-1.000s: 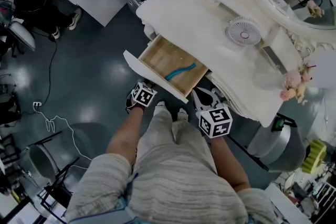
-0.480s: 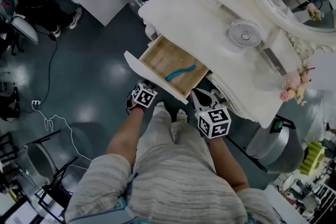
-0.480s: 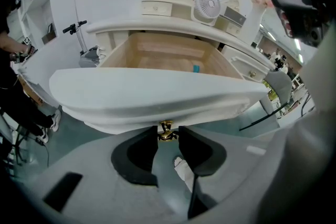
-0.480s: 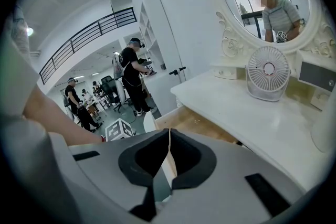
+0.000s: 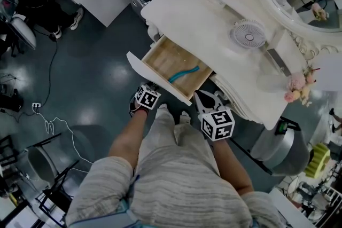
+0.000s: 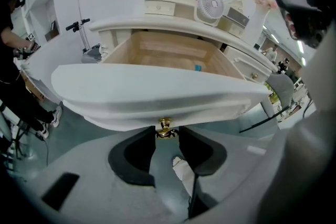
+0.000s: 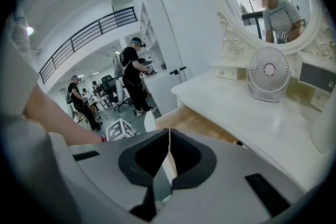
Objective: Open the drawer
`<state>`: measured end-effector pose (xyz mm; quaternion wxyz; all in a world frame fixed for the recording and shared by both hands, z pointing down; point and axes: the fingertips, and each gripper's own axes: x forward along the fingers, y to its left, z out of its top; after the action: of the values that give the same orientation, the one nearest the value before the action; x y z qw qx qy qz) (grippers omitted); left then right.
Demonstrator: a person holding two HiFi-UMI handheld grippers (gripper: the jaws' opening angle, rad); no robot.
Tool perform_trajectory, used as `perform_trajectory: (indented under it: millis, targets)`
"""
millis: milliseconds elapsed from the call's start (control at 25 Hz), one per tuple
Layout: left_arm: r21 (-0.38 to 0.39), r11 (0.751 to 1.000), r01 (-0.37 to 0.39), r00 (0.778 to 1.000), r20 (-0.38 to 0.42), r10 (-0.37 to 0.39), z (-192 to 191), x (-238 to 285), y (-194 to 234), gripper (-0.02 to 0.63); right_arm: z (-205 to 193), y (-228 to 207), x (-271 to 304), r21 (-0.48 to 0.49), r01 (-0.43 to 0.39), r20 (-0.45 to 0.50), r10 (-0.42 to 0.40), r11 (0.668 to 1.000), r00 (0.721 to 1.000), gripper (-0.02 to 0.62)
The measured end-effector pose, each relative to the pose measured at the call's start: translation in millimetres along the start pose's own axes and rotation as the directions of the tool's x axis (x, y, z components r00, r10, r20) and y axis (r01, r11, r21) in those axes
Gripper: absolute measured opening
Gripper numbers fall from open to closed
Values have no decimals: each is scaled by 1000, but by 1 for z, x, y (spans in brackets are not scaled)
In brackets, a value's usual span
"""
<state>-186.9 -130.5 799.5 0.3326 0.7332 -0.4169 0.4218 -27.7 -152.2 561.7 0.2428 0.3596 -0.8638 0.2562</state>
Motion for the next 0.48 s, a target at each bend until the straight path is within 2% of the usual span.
perform_trajectory:
  millis: [280,480]
  targets:
    - [-101,994,34,999,13,-32,-7,-5,-8,190,3,-2,-3,-7,4,5,-4,1000,1000,11]
    - [-99,995,27,1000,7,-26,-9,-14,-9,206,8,-3,-3,-11,0,14,0,1000,1000,10]
